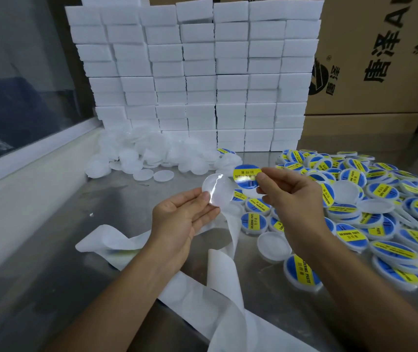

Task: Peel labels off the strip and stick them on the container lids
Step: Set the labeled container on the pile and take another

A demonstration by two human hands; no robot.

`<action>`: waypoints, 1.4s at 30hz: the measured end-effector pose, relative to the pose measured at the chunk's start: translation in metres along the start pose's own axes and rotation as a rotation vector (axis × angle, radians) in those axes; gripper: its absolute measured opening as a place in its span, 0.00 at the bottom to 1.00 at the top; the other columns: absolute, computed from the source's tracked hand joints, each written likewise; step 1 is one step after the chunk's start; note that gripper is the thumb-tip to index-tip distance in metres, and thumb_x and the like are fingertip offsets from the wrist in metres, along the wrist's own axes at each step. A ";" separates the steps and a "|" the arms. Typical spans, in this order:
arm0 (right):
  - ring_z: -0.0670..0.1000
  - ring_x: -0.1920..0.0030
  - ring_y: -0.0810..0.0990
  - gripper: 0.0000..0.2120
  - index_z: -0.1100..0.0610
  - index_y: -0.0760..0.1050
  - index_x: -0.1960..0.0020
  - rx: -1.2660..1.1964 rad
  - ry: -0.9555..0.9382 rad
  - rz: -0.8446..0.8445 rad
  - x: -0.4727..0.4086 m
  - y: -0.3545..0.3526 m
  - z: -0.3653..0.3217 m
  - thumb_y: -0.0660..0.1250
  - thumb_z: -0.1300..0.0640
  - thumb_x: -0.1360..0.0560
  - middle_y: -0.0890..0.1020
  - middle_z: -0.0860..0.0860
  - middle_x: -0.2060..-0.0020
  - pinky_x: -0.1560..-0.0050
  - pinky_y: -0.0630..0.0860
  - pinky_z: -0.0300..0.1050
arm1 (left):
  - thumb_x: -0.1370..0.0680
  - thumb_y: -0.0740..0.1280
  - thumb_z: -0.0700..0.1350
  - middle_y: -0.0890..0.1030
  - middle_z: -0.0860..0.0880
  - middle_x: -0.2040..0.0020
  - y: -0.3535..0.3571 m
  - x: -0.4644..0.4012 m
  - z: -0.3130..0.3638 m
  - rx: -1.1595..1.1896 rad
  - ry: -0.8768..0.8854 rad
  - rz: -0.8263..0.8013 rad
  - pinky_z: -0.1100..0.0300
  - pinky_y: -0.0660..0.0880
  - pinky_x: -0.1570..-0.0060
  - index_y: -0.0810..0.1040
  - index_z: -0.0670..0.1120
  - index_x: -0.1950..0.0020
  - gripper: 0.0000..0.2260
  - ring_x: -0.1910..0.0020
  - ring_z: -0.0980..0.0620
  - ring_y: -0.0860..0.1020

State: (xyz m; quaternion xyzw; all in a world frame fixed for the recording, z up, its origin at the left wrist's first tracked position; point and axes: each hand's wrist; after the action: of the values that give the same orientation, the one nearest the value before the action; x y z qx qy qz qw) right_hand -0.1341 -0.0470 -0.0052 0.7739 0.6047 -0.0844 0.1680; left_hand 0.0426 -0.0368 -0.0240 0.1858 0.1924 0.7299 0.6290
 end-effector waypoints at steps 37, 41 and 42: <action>0.46 0.66 0.84 0.05 0.54 0.83 0.59 0.142 0.024 -0.195 0.015 0.014 -0.001 0.72 0.63 0.27 0.86 0.49 0.65 0.65 0.79 0.34 | 0.37 0.74 0.41 0.86 0.40 0.56 0.003 0.003 -0.001 -0.035 0.002 -0.041 0.59 0.81 0.61 0.80 0.37 0.49 0.18 0.56 0.45 0.85; 0.45 0.66 0.84 0.04 0.55 0.83 0.58 0.141 0.027 -0.195 0.015 0.014 -0.001 0.72 0.62 0.27 0.86 0.49 0.66 0.65 0.79 0.34 | 0.37 0.74 0.41 0.86 0.40 0.56 0.003 0.003 -0.001 -0.030 0.006 -0.032 0.59 0.81 0.61 0.80 0.36 0.47 0.20 0.56 0.45 0.85; 0.46 0.66 0.84 0.03 0.55 0.83 0.58 0.144 0.028 -0.196 0.015 0.013 -0.001 0.72 0.62 0.27 0.86 0.49 0.66 0.65 0.79 0.35 | 0.37 0.74 0.41 0.86 0.40 0.56 0.003 0.003 -0.001 -0.029 0.007 -0.028 0.59 0.81 0.61 0.80 0.36 0.47 0.20 0.56 0.45 0.85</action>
State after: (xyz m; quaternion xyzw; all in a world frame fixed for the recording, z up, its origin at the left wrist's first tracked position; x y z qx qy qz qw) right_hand -0.1174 -0.0357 -0.0071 0.7221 0.6723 -0.1327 0.0947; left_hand 0.0390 -0.0346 -0.0236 0.1714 0.1865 0.7244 0.6412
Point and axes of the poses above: each hand's wrist, its own x-axis away from the middle knuckle, its own y-axis out of the palm, z = x × y
